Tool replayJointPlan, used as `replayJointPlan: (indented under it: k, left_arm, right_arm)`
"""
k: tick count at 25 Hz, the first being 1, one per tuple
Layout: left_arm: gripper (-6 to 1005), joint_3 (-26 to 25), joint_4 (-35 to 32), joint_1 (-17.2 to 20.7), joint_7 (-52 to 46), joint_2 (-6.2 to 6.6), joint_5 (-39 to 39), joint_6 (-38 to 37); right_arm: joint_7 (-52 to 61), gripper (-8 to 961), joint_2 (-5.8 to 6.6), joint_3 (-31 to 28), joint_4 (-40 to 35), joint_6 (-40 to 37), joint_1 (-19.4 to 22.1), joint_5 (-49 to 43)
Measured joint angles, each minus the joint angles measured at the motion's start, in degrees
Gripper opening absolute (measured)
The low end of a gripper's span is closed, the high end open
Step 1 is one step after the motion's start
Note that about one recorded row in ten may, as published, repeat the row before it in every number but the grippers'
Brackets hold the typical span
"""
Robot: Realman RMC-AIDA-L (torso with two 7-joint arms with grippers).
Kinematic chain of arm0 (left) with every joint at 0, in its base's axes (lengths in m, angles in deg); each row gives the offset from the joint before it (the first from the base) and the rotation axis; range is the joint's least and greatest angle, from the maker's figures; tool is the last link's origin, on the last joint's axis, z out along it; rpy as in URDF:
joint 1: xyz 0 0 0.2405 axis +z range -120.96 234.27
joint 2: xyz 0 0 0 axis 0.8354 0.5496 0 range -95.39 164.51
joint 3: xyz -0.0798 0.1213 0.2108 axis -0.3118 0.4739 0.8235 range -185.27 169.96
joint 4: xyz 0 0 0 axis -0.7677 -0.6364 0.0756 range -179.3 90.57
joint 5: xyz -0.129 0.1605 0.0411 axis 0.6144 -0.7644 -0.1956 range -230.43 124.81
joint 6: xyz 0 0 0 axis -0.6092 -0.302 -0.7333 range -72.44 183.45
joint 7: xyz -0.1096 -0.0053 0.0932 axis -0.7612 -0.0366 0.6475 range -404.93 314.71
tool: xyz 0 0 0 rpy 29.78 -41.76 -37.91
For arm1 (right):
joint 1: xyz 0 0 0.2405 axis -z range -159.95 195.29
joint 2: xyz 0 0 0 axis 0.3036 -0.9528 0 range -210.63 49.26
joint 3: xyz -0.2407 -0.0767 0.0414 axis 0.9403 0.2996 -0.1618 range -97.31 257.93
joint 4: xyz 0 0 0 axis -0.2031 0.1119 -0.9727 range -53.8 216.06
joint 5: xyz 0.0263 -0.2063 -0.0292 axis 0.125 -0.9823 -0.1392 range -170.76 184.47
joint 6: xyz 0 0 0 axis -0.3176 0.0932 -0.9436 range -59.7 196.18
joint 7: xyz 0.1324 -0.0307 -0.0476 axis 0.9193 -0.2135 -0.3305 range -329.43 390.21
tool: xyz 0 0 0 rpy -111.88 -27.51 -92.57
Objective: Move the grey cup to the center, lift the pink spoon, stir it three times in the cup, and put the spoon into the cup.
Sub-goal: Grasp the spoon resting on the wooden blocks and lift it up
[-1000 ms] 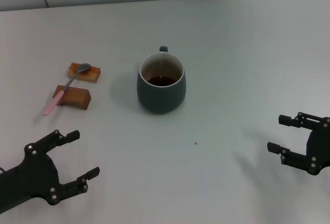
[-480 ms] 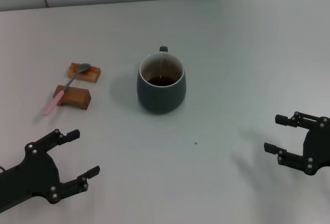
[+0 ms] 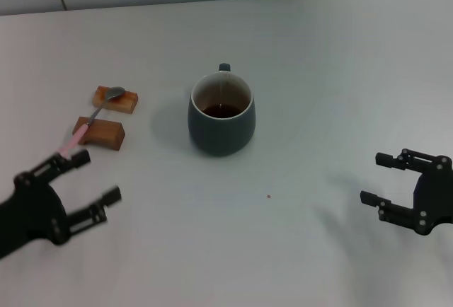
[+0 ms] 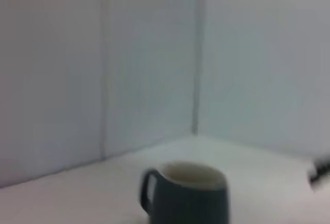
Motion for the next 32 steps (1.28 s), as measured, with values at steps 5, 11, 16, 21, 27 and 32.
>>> replayJointPlan:
  k: [5,11,16,21,27,32]
  left_arm:
    - [829,-0.1,0.1,-0.4,-17.7,0.1,8.1,-0.7]
    - [829,-0.2,3.3,-1.3,-33.1,0.35,15.6,-1.6]
    - [830,-0.8,6.7,-1.4,-41.8,0.45,19.5,-1.5]
    - [830,-4.7,12.3,-1.6,-52.2,0.56,20.5,-0.1]
    - [829,-5.3,15.3,-1.4,-58.8,0.41,20.6,1.9]
    - [829,-4.8,15.6,-1.0,-63.8,0.41,20.2,3.2]
  right_arm:
    - [0.0,681,-0.02,0.1,0.1,0.3,-0.4,0.0]
    - [0.0,681,0.05,0.1,0.1,0.6,-1.0,0.0]
    - [0.3,681,0.07,0.1,-0.3,0.7,-1.4,-0.1]
    - [0.4,680,0.11,0.1,-0.5,0.8,-1.5,-0.2]
    - [0.7,680,0.18,0.1,-1.2,0.8,-1.6,-0.3]
    - [0.9,680,0.22,0.1,-1.5,0.8,-1.5,-0.3]
